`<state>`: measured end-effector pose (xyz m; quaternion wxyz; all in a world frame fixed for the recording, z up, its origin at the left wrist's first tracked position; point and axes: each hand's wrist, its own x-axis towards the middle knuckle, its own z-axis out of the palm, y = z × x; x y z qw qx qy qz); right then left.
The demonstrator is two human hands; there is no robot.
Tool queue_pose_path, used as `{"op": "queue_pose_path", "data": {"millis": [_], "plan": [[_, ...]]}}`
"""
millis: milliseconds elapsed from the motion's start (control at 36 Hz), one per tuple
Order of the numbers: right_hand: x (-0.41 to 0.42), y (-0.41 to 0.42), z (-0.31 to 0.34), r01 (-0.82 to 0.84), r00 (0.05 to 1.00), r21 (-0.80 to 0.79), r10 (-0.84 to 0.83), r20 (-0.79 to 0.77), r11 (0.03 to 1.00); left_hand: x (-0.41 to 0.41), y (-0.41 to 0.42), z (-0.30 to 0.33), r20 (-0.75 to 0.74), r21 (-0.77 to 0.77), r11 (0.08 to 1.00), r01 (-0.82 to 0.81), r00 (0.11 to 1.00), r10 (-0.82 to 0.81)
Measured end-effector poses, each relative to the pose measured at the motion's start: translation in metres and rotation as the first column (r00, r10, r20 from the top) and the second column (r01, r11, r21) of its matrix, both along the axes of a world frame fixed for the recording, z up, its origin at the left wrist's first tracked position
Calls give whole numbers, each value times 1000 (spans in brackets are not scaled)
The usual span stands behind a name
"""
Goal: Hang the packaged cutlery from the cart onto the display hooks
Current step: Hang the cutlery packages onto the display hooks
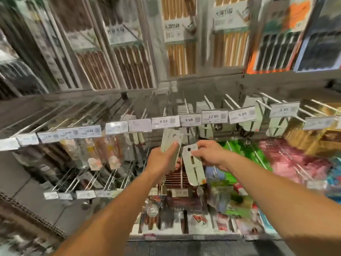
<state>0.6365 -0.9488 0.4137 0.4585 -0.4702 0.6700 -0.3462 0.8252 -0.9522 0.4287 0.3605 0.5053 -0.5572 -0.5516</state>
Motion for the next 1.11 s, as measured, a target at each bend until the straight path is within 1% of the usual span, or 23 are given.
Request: {"op": "queue_pose_path", "data": {"millis": [83, 111, 167, 250, 333, 389, 500, 611, 778, 861, 917, 972, 1000, 1056, 1111], "plan": [[26, -16, -7, 168, 986, -70, -169, -2, 983, 26, -12, -6, 44, -17, 998, 67, 997, -66], [34, -21, -10, 227, 974, -103, -227, 12, 968, 34, -15, -10, 61, -17, 995, 96, 994, -95], [51, -27, -8, 292, 956, -149, -286, 65, 945, 48, -20, -13, 72, 13, 992, 124, 990, -125], [75, -35, -1, 328, 939, -178, -299, 169, 928, 65, -28, -16, 82, 39, 989, 139, 986, -142], [91, -46, 3, 399, 895, -168, -344, 284, 901, 77, -39, -21, 71, 62, 990, 130, 988, -135], [98, -55, 3, 439, 862, -148, -369, 347, 886, 83, -46, -24, 68, 51, 990, 134, 988, -137], [104, -69, 2, 516, 816, -143, -432, 385, 845, 89, -54, -27, 52, 67, 990, 127, 990, -131], [103, -76, 0, 567, 758, -84, -479, 443, 819, 91, -54, -31, 40, 82, 984, 156, 986, -159], [102, -92, -1, 628, 720, -62, -549, 424, 776, 92, -58, -32, 49, 101, 978, 184, 981, -190], [103, -98, -4, 657, 707, -45, -593, 385, 753, 90, -60, -32, 10, 132, 978, 164, 986, -167], [103, -103, -6, 672, 695, -11, -626, 353, 740, 88, -61, -31, 9, 148, 977, 153, 988, -156], [103, -107, -6, 684, 652, 67, -649, 391, 727, 88, -62, -33, 26, 159, 976, 151, 987, -157], [103, -108, -4, 661, 665, 87, -636, 392, 745, 88, -63, -33, 23, 171, 974, 150, 987, -156], [104, -113, -1, 604, 732, 62, -584, 350, 794, 89, -63, -33, 3, 195, 969, 153, 988, -157], [103, -112, 2, 552, 779, 75, -546, 308, 830, 88, -61, -32, 5, 200, 967, 159, 987, -163]]}}
